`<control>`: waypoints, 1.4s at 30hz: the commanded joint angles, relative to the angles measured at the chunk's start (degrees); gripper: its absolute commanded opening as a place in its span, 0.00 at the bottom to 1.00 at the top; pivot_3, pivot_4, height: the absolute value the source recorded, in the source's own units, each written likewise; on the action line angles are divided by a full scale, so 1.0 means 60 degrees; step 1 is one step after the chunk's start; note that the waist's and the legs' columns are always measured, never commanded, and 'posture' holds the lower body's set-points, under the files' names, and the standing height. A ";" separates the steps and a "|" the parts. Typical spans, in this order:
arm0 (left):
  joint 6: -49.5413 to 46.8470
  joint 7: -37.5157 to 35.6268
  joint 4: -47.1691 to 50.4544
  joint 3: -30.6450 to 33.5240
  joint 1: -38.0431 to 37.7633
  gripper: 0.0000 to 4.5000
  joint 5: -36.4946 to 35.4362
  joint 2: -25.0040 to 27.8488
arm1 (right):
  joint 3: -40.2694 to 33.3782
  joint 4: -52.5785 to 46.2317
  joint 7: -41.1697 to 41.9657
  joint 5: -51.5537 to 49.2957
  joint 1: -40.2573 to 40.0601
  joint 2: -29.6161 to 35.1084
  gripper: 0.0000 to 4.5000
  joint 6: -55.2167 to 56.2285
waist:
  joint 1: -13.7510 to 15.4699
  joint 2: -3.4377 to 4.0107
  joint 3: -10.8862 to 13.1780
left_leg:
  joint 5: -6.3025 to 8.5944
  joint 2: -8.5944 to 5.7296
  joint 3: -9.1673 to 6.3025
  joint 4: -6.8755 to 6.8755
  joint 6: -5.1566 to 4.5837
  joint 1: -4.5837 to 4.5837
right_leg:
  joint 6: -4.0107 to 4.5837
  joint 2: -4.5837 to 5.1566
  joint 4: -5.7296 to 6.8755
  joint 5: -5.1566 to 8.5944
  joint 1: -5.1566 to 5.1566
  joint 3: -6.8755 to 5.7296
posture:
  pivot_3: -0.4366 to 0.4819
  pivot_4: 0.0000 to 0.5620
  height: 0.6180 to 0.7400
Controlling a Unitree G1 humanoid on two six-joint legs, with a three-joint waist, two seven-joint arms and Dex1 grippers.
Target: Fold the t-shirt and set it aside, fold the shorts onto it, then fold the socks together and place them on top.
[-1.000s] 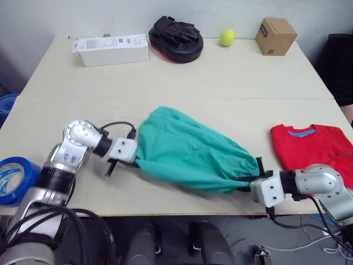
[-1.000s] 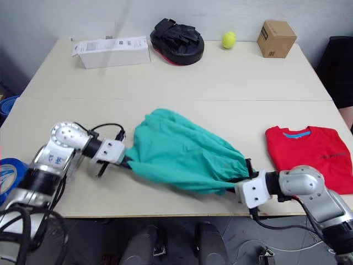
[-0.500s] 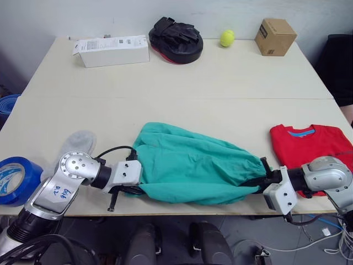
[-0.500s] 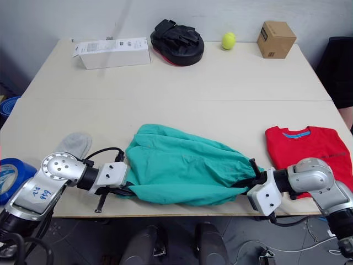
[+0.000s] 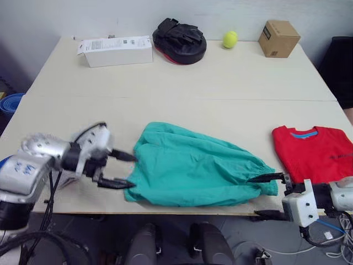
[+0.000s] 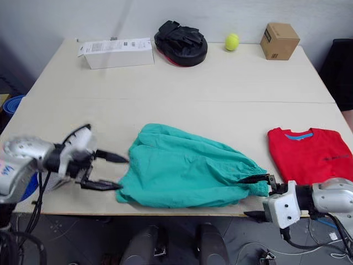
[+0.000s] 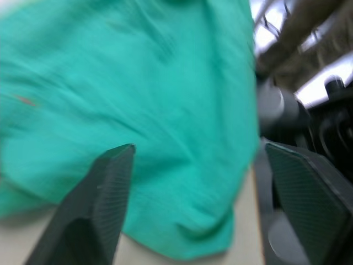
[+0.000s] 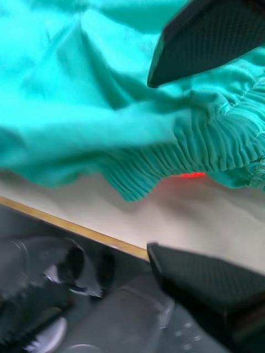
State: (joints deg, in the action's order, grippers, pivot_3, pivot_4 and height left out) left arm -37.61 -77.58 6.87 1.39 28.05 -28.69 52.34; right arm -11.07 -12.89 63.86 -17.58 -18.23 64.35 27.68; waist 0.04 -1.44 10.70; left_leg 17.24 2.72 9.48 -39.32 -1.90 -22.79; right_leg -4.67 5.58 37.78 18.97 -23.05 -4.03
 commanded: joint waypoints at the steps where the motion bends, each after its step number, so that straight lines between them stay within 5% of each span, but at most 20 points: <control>1: -0.0043 0.0218 -0.0681 -0.0748 0.1187 1.00 0.0226 -0.0684 | -0.1761 -0.1915 -0.0544 -0.1615 -0.1420 -0.0214 1.00 -0.2778 | 0.0094 0.0001 -0.0001 | 0.0001 -0.0006 -0.0006 0.0001 -0.0002 0.0002 | -0.0003 0.0002 -0.0002 -0.0001 0.0011 -0.0002 | 0.48 0.27 1.00; 3: 0.0317 0.0263 -0.1212 -0.1381 0.1919 1.00 0.0572 -0.1446 | -0.2766 -0.3140 -0.0885 -0.2636 -0.2683 -0.0587 1.00 -0.4566 | 0.0161 -0.0003 -0.0004 | 0.0012 -0.0002 -0.0012 0.0002 0.0000 0.0021 | -0.0003 -0.0005 -0.0022 -0.0002 0.0042 -0.0006 | 0.48 0.27 1.00; 7: 0.1673 0.0273 -0.2387 -0.2152 0.2713 0.80 0.1336 -0.2665 | -0.3849 -0.4565 -0.1796 -0.4007 -0.4184 -0.1471 1.00 -0.7018 | 0.0212 -0.0011 -0.0005 | 0.0023 0.0000 -0.0015 0.0018 -0.0002 0.0059 | -0.0003 -0.0011 -0.0045 -0.0001 0.0085 -0.0004 | 0.48 0.27 1.00; 18: 0.5930 -0.0172 -0.5484 -0.3837 0.3408 0.01 0.3546 -0.4744 | -0.3925 -0.5673 -0.5619 -0.6883 -0.4822 -0.3534 1.00 -1.0839 | 0.0116 -0.0008 -0.0008 | 0.0034 0.0008 -0.0009 0.0043 -0.0004 0.0064 | 0.0016 -0.0005 -0.0057 0.0009 0.0074 0.0006 | 0.48 0.27 1.00; 25: 0.6908 -0.0227 -0.5979 -0.4079 0.3152 0.00 0.4121 -0.5169 | -0.4114 -0.4867 -0.6255 -0.8249 -0.4863 -0.4170 1.00 -1.1883 | 0.0119 -0.0007 -0.0009 | 0.0043 0.0008 -0.0012 0.0045 -0.0019 0.0058 | 0.0016 -0.0003 -0.0064 0.0008 0.0076 0.0003 | 0.48 0.27 1.00; 42: 0.7011 0.0630 -0.6143 -0.4103 0.3011 0.00 0.5046 -0.5301 | -0.2554 -0.2512 -0.9278 -1.2668 -0.1854 -0.5654 1.00 -1.2583 | -0.0036 0.0004 -0.0015 | 0.0044 0.0011 -0.0028 0.0059 -0.0021 0.0059 | 0.0016 0.0001 -0.0067 0.0008 0.0078 -0.0010 | 0.48 0.27 1.00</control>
State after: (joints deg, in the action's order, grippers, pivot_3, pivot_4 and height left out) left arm 3.91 -74.13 -30.25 -23.58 46.63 0.96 19.97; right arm -25.21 -27.73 8.48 -91.61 -28.21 30.07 -48.03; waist -0.17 -1.42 10.61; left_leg 17.50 2.78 9.31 -38.96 -2.03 -22.44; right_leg -4.58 5.59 37.38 19.02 -22.58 -4.09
